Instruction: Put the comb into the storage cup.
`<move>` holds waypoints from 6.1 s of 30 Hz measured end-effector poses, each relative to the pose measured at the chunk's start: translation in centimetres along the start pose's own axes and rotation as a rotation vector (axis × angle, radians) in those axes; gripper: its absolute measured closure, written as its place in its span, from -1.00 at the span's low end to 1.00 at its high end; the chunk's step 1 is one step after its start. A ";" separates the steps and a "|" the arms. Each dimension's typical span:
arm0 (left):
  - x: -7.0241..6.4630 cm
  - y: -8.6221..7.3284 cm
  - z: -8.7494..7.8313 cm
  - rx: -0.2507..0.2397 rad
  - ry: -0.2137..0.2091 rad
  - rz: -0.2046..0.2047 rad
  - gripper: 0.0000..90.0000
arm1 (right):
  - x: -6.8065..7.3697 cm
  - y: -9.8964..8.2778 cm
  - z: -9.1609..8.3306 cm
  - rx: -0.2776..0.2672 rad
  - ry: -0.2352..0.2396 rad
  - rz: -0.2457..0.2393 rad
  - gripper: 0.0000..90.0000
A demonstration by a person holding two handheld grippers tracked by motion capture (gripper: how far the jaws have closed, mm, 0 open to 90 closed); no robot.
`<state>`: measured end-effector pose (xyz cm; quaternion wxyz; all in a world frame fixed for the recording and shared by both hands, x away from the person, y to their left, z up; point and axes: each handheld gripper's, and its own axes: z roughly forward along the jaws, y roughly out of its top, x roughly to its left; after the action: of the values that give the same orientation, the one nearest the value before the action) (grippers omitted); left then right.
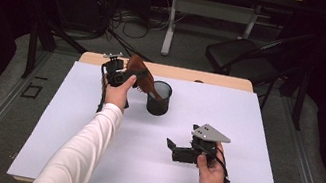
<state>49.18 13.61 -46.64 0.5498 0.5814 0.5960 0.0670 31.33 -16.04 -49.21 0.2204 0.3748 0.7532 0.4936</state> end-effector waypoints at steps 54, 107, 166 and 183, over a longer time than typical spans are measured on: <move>-0.3 0.6 -1.0 -0.026 0.017 0.051 -0.99 | 0.0 0.0 0.0 0.000 -0.011 -0.004 -1.00; -1.5 1.8 -4.0 0.012 -0.005 0.190 -0.99 | -0.2 0.1 0.0 -0.003 -0.021 -0.011 -1.00; -3.3 -2.0 -10.6 0.177 -0.131 0.508 -0.99 | -0.4 0.1 0.0 0.004 -0.019 -0.006 -1.00; -0.7 -4.3 -13.9 0.171 -0.170 0.526 -0.99 | -0.3 0.4 -0.3 0.003 -0.026 0.001 -1.00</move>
<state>36.13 19.50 -43.94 0.5105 0.7638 0.3800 0.1078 31.45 -16.40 -48.68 0.2292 0.3819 0.7509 0.4875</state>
